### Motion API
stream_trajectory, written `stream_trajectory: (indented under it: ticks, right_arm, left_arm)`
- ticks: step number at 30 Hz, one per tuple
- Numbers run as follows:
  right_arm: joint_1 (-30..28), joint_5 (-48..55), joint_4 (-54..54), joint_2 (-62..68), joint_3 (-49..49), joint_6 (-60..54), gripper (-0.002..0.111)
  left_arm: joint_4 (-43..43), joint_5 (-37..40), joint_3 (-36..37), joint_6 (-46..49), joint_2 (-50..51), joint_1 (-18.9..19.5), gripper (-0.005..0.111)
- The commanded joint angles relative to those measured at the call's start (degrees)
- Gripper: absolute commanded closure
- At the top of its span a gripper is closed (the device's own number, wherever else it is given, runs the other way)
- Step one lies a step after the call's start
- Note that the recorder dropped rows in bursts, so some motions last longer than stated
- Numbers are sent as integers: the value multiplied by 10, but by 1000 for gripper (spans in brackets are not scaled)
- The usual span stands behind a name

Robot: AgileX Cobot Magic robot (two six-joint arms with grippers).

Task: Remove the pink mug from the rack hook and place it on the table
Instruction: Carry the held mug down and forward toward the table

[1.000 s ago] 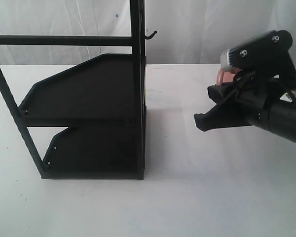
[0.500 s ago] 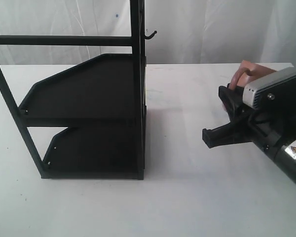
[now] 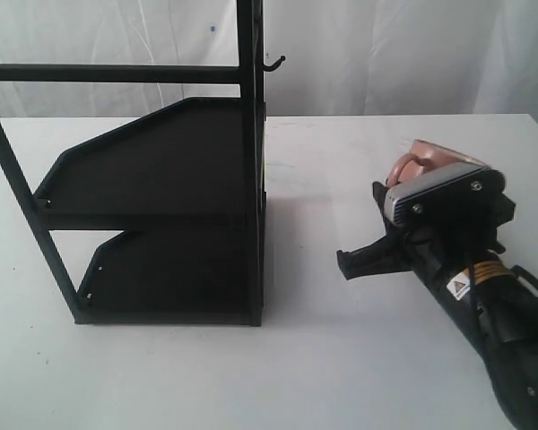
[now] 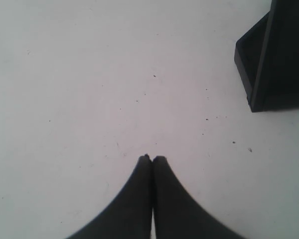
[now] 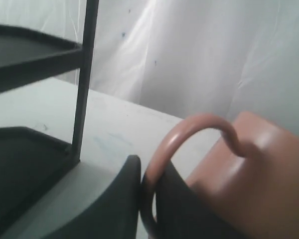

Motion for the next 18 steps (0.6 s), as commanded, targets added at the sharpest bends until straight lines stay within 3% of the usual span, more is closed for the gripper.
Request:
stream_trajectory:
  ticks: [1,5,15,18]
  right_arm:
    - [1,-51,1,78,-28,-11,108]
    - [-27,-51,0,144,-98,-99,108]
    - [-78,-32,-42,244,-232,-98,108]
    - [-78,-30,-115,261,-238,-97,108]
  left_arm:
    - [-2,0,1,0,-2,0,107]
    - [-2,0,1,0,-2,0,107]
    - [-2,0,1,0,-2,0,107]
    - [-2,0,1,0,-2,0,107]
